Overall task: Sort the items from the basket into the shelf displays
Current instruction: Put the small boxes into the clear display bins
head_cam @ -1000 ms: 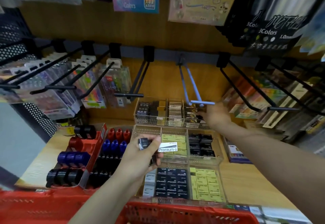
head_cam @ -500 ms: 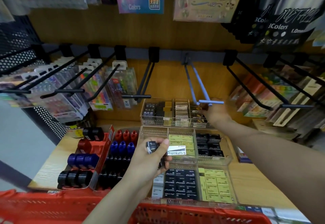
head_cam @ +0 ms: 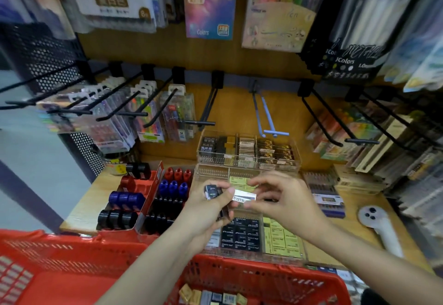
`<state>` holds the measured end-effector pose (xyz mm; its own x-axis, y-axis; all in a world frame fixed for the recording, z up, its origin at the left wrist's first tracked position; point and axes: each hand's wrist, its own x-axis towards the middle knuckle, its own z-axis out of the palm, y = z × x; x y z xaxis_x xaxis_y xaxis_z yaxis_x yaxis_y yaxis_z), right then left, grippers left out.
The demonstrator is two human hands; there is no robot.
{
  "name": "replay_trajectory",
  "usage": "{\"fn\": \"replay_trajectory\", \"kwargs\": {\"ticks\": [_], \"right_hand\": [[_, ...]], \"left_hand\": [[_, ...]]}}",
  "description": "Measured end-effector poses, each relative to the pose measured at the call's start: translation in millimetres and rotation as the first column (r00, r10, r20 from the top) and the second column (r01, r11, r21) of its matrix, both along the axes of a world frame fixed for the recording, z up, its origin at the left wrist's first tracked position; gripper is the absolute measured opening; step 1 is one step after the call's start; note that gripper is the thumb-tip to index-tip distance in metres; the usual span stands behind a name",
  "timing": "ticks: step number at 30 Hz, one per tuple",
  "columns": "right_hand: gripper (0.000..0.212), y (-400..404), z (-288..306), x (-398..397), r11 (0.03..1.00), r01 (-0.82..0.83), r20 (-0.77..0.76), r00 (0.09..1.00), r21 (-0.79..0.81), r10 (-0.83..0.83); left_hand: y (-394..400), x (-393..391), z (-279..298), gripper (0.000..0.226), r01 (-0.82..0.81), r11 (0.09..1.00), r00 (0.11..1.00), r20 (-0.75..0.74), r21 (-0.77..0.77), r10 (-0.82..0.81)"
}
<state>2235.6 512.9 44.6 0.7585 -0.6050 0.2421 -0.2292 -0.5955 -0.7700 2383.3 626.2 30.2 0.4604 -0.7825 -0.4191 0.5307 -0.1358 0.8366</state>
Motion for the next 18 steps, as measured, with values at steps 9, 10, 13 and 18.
{"fn": "replay_trajectory", "kwargs": {"ticks": [9, 10, 13, 18], "right_hand": [[0.028, -24.2, -4.6, 16.1, 0.966, 0.027, -0.146, 0.987, -0.258, -0.067], [0.027, -39.0, -3.5, 24.1, 0.953, 0.080, -0.182, 0.974, -0.293, -0.137], [0.026, -86.9, 0.2, 52.1, 0.920, 0.217, -0.278, 0.908, -0.327, -0.313], [0.014, -134.7, -24.6, 103.5, 0.909, 0.313, -0.436, 0.802, -0.276, -0.409]], "left_hand": [[7.6, 16.1, 2.4, 0.003, 0.016, 1.000, 0.999, 0.044, 0.015, -0.016], [6.2, 20.9, 2.3, 0.007, 0.012, 1.000, 1.000, 0.016, 0.022, -0.013], [1.4, 37.1, -0.6, 0.024, -0.026, 0.998, 0.988, -0.151, 0.064, 0.035], [-3.4, 53.0, -6.6, 0.048, 0.037, 0.999, 0.939, -0.341, -0.015, -0.040]]}}
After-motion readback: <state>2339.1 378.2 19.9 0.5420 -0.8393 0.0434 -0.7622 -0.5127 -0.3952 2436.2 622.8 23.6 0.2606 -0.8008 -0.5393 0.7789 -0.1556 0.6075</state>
